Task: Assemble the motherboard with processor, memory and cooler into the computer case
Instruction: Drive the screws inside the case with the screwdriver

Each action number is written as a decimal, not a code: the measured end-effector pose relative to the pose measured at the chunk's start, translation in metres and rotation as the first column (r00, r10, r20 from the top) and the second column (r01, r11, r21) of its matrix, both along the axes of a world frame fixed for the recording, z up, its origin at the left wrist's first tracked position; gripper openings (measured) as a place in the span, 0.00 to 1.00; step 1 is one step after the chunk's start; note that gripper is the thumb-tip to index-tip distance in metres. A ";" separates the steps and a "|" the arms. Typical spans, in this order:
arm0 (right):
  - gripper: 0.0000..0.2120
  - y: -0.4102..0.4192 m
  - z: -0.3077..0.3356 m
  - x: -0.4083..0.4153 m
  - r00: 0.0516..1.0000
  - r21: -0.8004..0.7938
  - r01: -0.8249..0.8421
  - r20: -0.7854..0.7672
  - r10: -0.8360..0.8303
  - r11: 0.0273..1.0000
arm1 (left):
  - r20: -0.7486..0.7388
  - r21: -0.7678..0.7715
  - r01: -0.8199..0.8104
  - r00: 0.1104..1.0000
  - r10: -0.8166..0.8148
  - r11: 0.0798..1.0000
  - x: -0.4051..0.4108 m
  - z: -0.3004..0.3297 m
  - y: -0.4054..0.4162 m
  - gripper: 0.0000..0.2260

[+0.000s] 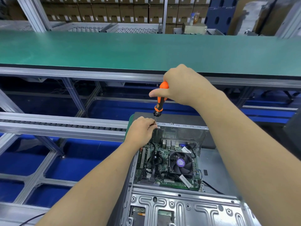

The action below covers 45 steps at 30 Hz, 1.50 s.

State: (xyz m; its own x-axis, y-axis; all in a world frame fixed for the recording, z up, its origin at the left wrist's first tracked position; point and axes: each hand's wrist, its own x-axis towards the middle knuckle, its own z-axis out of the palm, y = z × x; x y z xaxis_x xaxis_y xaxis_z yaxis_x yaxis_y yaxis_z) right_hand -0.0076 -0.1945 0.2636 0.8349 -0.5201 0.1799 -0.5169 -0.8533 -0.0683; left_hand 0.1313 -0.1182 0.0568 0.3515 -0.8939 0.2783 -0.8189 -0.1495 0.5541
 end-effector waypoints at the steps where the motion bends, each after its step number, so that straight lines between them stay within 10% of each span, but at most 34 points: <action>1: 0.23 0.000 -0.001 -0.002 1.000 0.036 -0.028 0.013 0.027 0.999 | 0.002 0.007 0.013 1.000 -0.013 1.000 0.000 0.000 0.000 0.06; 6: 0.10 0.004 0.002 -0.005 0.988 0.038 -0.156 0.016 0.155 0.987 | -0.005 0.010 0.026 1.000 -0.026 1.000 0.002 -0.001 0.000 0.06; 45: 0.16 0.003 -0.002 -0.011 0.984 0.012 -0.110 0.145 0.107 0.994 | -0.019 -0.062 -0.027 0.999 0.026 0.998 -0.002 0.003 0.003 0.09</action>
